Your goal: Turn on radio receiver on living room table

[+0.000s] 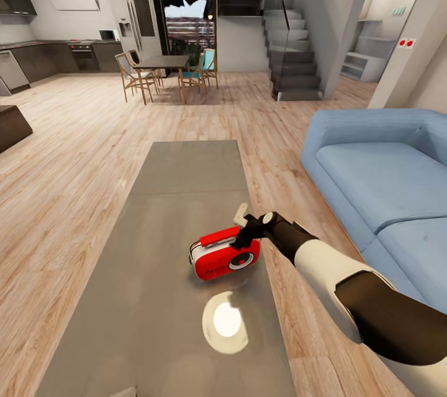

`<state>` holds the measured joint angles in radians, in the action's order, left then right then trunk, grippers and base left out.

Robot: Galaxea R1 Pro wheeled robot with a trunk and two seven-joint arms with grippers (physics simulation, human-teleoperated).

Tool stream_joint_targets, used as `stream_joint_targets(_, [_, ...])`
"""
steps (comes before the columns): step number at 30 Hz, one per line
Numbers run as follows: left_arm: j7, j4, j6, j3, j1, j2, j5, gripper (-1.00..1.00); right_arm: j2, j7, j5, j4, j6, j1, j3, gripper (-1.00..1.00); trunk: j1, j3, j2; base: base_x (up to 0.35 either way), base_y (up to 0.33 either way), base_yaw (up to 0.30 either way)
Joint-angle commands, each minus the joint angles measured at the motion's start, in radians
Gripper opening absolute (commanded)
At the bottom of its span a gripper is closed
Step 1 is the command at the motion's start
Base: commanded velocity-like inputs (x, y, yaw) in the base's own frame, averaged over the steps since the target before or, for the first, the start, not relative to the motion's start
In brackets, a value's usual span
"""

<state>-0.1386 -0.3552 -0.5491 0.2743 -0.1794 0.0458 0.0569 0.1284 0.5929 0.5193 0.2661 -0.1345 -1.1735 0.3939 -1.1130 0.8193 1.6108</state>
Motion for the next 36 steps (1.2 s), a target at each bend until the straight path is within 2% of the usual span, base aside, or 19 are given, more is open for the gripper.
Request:
stream_joint_targets(1, [0.000,0.000,-0.006,0.000,0.000,0.006,0.000,1.00,0.006,0.000,0.000,-0.006,0.000,0.000,0.000,1.00,0.000,0.000,0.000,0.000,0.000,0.000])
stream_joint_targets(4, [0.000,-0.008,-0.022,0.001,-0.004,0.023,-0.001,1.00,0.023,0.001,0.001,-0.016,0.001,0.000,0.001,1.00,0.000,0.000,0.000,0.000,0.000,0.000])
stream_joint_targets(7, [0.000,-0.025,-0.039,0.003,-0.008,0.040,-0.002,1.00,0.025,0.001,0.001,-0.022,0.003,0.000,0.001,1.00,0.000,0.000,0.000,0.000,0.000,0.000])
stream_joint_targets(13, [-0.004,-0.059,-0.039,0.004,-0.012,0.045,-0.002,1.00,0.024,0.000,0.001,-0.026,0.006,0.000,0.001,1.00,0.000,0.000,0.000,0.000,0.000,0.000])
stream_joint_targets(19, [-0.004,-0.092,-0.005,0.001,-0.012,0.057,0.001,1.00,0.024,-0.001,0.001,-0.026,0.008,0.000,0.000,1.00,0.000,0.000,0.000,0.000,0.000,0.000])
stream_joint_targets(27, [-0.002,-0.137,0.040,-0.042,-0.012,0.103,0.000,1.00,0.022,-0.001,0.001,-0.026,0.009,0.000,0.000,1.00,0.000,0.000,0.000,0.000,0.000,0.000])
stream_joint_targets(32, [-0.001,-0.165,0.069,-0.071,-0.012,0.102,-0.001,1.00,0.021,-0.001,0.001,-0.027,0.009,0.000,0.000,1.00,0.000,0.000,0.000,0.000,0.000,0.000])
stream_joint_targets(36, [-0.001,-0.188,0.091,-0.075,-0.012,0.103,-0.003,1.00,0.018,-0.001,0.001,-0.027,0.009,0.000,0.000,1.00,0.000,0.000,0.000,0.000,0.000,0.000])
